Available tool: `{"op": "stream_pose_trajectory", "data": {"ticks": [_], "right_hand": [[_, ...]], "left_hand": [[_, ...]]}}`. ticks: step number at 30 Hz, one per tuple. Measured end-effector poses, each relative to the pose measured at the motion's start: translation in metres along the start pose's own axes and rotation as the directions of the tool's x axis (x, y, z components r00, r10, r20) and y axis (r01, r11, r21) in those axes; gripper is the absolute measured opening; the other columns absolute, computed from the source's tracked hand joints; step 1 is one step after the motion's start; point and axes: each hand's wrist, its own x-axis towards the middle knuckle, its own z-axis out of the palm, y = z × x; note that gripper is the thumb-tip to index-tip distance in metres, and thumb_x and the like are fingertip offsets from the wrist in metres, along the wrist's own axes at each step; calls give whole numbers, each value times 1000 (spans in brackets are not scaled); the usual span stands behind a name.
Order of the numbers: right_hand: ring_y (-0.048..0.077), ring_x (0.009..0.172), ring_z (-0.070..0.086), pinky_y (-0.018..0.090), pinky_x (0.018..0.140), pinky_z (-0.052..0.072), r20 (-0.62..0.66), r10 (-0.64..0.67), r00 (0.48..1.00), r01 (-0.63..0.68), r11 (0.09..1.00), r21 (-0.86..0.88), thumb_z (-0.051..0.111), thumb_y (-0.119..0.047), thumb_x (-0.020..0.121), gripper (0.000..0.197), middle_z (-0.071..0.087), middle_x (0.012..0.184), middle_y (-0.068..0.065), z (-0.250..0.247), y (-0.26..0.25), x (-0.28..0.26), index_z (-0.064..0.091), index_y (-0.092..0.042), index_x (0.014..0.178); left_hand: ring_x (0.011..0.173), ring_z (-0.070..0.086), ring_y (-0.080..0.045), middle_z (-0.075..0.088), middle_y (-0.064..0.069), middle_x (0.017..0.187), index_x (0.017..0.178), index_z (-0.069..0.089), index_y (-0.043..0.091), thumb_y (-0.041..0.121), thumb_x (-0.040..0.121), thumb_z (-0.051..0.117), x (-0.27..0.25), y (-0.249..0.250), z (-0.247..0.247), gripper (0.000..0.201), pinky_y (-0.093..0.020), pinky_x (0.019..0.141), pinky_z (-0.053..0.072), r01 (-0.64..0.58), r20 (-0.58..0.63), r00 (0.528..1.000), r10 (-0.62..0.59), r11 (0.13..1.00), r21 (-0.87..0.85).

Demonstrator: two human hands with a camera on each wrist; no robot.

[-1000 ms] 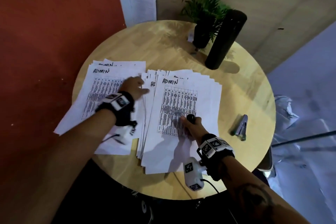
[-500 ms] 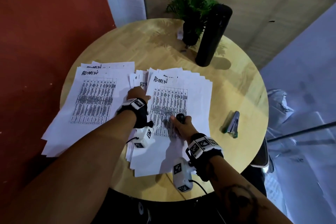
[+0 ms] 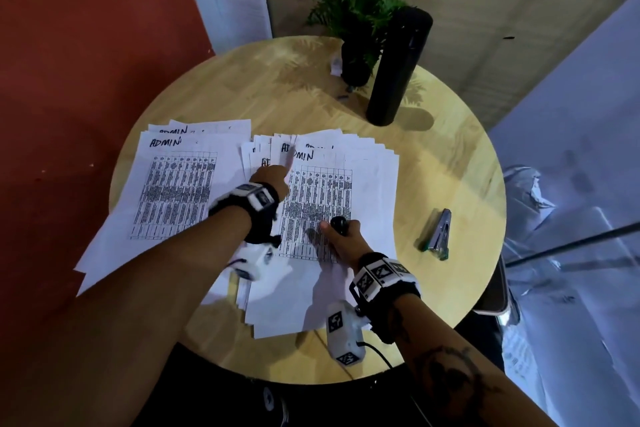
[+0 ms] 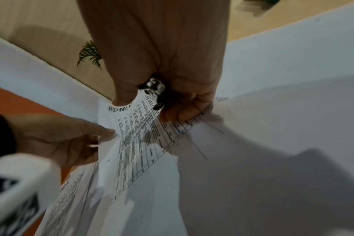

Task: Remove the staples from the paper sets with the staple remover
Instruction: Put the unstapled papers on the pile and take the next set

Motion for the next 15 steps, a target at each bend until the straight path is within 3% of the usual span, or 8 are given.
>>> {"op": "stream_pose_trajectory", "data": {"ticks": [3,6,9,11,13,15], "right_hand": [[17,88,46,32,77,41,8,-9,1000,10,1000,-25,60,-32,89,43,40,82,-5,-1,-1,-1,28,-9,106],[17,84,48,32,74,42,10,-2,1000,3,1000,-18,62,-34,87,44,45,86,-2,0,1,0,29,-10,106],[18,90,47,33,79,42,3,7,1000,-7,1000,-26,61,-35,88,44,45,87,-2,0,1,-1,30,-10,107],[19,91,48,37,83,43,5,8,1000,-7,1000,-25,61,-35,87,45,47,90,0,-1,1,-2,30,-10,107],[20,92,49,38,87,44,-3,3,1000,-3,1000,-18,62,-35,87,45,48,97,5,-1,1,-2,31,-10,107],[19,93,48,39,89,44,4,5,1000,-5,1000,-11,62,-34,87,44,47,94,2,-1,0,-3,31,-10,108]], "left_hand": [[107,60,-34,59,-20,125,127,51,-4,26,84,71,6,-21,2,56,-32,80,45,223,152,972,-178,902,-370],[105,60,-36,61,-21,117,125,54,-7,26,78,77,7,-37,4,62,-39,93,47,298,260,945,-198,847,-441],[93,64,-35,66,-23,104,114,61,-5,27,73,81,6,-43,2,56,-39,86,49,291,313,937,-159,850,-439],[86,64,-32,67,-24,98,101,62,-4,41,59,86,2,-42,0,66,-36,84,48,261,334,933,-132,889,-377],[96,64,-32,66,-21,111,117,57,-3,55,39,88,4,-45,6,102,-37,93,48,254,396,911,-112,910,-327],[116,54,-36,53,-20,133,137,38,-3,49,48,88,-7,-41,7,115,-43,100,45,271,438,893,-107,903,-332]]}}
